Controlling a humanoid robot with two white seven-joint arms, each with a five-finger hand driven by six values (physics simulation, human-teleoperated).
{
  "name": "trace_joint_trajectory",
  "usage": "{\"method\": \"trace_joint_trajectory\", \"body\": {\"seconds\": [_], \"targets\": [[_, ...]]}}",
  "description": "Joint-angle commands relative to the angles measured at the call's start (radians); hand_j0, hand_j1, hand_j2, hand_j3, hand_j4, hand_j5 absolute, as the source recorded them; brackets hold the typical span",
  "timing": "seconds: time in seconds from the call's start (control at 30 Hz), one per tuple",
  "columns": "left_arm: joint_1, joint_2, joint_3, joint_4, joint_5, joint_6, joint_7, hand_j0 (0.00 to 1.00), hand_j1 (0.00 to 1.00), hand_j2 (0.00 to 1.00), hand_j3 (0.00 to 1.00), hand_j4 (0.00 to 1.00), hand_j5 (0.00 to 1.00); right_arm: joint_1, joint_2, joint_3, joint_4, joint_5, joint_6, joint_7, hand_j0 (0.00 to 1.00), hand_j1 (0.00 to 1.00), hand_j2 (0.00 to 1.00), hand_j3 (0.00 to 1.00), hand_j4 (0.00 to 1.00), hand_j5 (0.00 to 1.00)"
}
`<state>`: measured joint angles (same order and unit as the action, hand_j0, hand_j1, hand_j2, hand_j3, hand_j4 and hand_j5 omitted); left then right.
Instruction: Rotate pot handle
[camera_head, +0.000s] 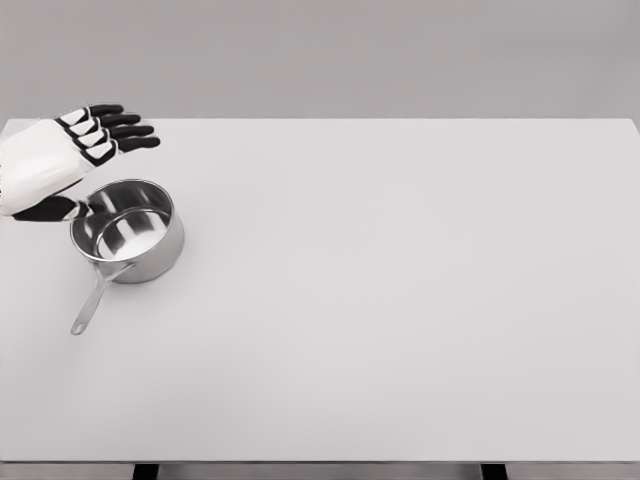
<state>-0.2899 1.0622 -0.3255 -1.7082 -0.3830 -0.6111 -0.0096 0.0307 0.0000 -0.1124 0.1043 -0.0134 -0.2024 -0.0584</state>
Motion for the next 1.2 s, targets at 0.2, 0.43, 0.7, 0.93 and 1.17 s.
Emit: {"method": "trace_joint_trajectory", "body": {"seconds": [0.2, 0.43, 0.7, 0.93, 1.17], "targets": [[0.031, -0.076, -0.021, -0.007, -0.031, 0.0, 0.022, 1.0, 1.0, 1.0, 1.0, 1.0, 1.0, 0.0, 0.0, 0.0, 0.0, 0.0, 0.0, 0.0, 1.0, 1.0, 1.0, 1.0, 1.0, 1.0], [0.081, -0.1, -0.07, -0.007, -0.102, 0.0, 0.036, 1.0, 1.0, 1.0, 1.0, 1.0, 1.0, 0.0, 0.0, 0.0, 0.0, 0.0, 0.0, 0.0, 1.0, 1.0, 1.0, 1.0, 1.0, 1.0], [0.146, -0.13, -0.055, -0.004, -0.149, 0.0, 0.036, 1.0, 1.0, 1.0, 1.0, 1.0, 1.0, 0.0, 0.0, 0.0, 0.0, 0.0, 0.0, 0.0, 1.0, 1.0, 1.0, 1.0, 1.0, 1.0], [0.181, -0.13, -0.052, 0.01, -0.151, 0.0, 0.037, 1.0, 1.0, 1.0, 1.0, 1.0, 1.0, 0.0, 0.0, 0.0, 0.0, 0.0, 0.0, 0.0, 1.0, 1.0, 1.0, 1.0, 1.0, 1.0], [0.225, -0.131, -0.044, 0.015, -0.151, 0.0, 0.039, 1.0, 1.0, 1.0, 1.0, 1.0, 1.0, 0.0, 0.0, 0.0, 0.0, 0.0, 0.0, 0.0, 1.0, 1.0, 1.0, 1.0, 1.0, 1.0]]}}
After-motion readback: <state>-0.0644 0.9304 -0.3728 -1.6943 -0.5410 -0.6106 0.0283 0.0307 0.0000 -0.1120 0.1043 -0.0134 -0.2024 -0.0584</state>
